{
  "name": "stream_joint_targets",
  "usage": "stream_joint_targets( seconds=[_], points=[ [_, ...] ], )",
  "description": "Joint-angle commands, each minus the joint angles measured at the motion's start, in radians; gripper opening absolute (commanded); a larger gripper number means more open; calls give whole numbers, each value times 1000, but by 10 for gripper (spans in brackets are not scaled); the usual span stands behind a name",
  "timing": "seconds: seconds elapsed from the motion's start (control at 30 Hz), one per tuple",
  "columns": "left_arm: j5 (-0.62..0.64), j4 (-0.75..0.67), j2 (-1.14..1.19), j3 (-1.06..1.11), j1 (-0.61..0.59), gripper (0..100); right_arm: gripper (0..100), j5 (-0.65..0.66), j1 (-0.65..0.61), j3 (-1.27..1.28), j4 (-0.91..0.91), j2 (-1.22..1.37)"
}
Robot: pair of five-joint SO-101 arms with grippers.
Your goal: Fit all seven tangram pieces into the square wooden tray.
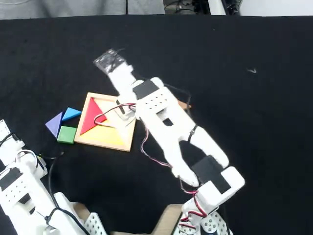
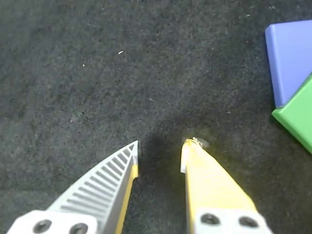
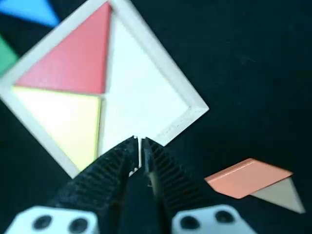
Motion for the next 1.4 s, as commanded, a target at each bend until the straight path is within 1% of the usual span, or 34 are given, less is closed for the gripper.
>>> stream_joint_targets(
  seconds=[0.0,0.07,0.1,0.13,0.23,0.43,0.57,0.63,0.73,0.87,1.03,1.1,1.2,1.37],
  points=[
    [8,-18,-14,-12,10,159,135,-226,35,-45,9,68],
    [8,-40,-14,-2,10,159,206,-365,49,-71,9,134],
    [8,-48,-14,2,10,159,233,-400,58,-87,9,166],
    [8,-48,-14,4,10,159,248,-405,61,-108,9,199],
    [8,-49,-14,4,10,159,250,-393,66,-163,25,274],
    [9,-51,-14,4,10,159,250,-396,43,-298,132,383],
    [9,-51,-14,4,10,159,250,-396,25,-387,224,397],
    [9,-51,-14,4,10,159,225,-396,3,-415,259,397],
    [9,-51,-14,4,10,159,188,-396,-23,-430,258,404],
    [9,-51,-14,4,10,159,186,-396,-26,-421,227,433],
    [9,-52,-14,4,10,159,175,-391,-3,-441,245,498],
    [9,-52,-14,4,10,159,127,-391,3,-453,270,518],
    [9,-52,-14,4,10,159,11,-388,15,-504,325,532],
    [9,-52,-14,4,10,159,31,-387,94,-549,374,532]
  ],
)
